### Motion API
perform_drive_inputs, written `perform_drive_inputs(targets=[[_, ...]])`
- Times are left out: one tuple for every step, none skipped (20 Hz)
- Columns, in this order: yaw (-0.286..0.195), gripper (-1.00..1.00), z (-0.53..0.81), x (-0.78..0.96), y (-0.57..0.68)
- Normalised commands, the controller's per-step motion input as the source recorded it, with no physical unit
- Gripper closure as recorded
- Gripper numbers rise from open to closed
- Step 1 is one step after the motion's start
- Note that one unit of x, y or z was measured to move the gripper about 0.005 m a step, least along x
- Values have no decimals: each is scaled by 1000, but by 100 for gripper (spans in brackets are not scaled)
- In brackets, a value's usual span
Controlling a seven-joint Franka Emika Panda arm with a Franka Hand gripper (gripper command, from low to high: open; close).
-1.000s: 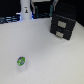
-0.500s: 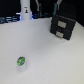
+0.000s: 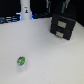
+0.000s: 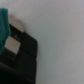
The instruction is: Open the kcup holder, insert the kcup into the holder, and close the kcup holder
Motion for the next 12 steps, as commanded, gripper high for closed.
perform_drive_inputs(targets=[[-164,-100,-102,-350,700],[-164,-100,-135,-336,701],[-164,-100,-153,-335,696],[-167,-100,-180,-357,663],[-165,-100,-188,-327,687],[-166,-100,-202,-314,682],[-167,-100,-223,-302,671],[-166,-100,-254,-294,646],[-168,-100,-283,-313,599],[-163,-100,-275,-279,617],[-158,-100,-299,-276,592],[-161,-100,-316,-278,579]])
